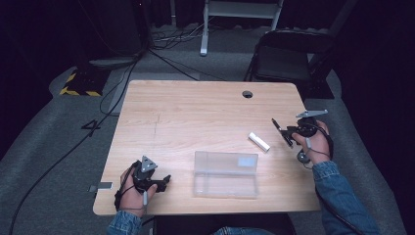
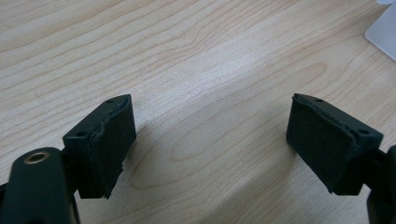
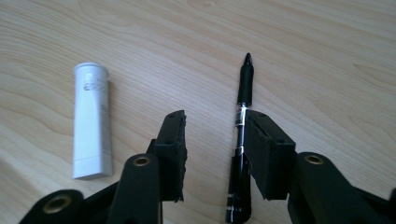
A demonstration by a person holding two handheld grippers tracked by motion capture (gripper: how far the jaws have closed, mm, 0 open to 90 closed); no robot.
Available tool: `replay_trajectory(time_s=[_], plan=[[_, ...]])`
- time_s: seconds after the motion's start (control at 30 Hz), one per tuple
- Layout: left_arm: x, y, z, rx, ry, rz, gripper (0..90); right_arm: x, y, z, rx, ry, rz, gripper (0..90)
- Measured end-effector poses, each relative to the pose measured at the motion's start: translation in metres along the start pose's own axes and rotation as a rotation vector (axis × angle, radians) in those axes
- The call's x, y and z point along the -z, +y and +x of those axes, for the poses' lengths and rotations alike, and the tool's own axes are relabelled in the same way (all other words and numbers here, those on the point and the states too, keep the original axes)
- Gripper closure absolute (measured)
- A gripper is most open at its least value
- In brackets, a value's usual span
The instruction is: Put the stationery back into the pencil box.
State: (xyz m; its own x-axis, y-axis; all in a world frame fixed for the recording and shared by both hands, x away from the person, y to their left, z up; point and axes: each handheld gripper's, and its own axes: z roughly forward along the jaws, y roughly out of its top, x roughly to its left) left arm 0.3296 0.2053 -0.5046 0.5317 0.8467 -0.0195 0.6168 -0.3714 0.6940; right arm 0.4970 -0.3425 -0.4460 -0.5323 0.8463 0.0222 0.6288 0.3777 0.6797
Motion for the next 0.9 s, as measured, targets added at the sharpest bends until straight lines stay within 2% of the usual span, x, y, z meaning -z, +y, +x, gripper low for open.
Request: replay_trajectory(time_s=[0.07,0.43,0.77,0.9], plan=[[0.0,0.0,0.0,-0.001,0.0,-0.001,16.1,-0.005,0.004,-0.003,-0.009,-0.009,0.027,60.8],[0.0,0.0,0.0,-0.002,-0.002,0.0,16.1,-0.036,0.018,-0.018,-0.01,-0.023,0.102,67.8],[0.0,0.0,0.0,-0.001,-0.002,0.001,16.0,-0.054,0.031,-0.021,0.01,-0.031,0.149,69.1],[0.0,0.0,0.0,-0.001,-0.002,0.001,16.0,-0.06,0.033,-0.023,0.0,-0.038,0.167,69.9]])
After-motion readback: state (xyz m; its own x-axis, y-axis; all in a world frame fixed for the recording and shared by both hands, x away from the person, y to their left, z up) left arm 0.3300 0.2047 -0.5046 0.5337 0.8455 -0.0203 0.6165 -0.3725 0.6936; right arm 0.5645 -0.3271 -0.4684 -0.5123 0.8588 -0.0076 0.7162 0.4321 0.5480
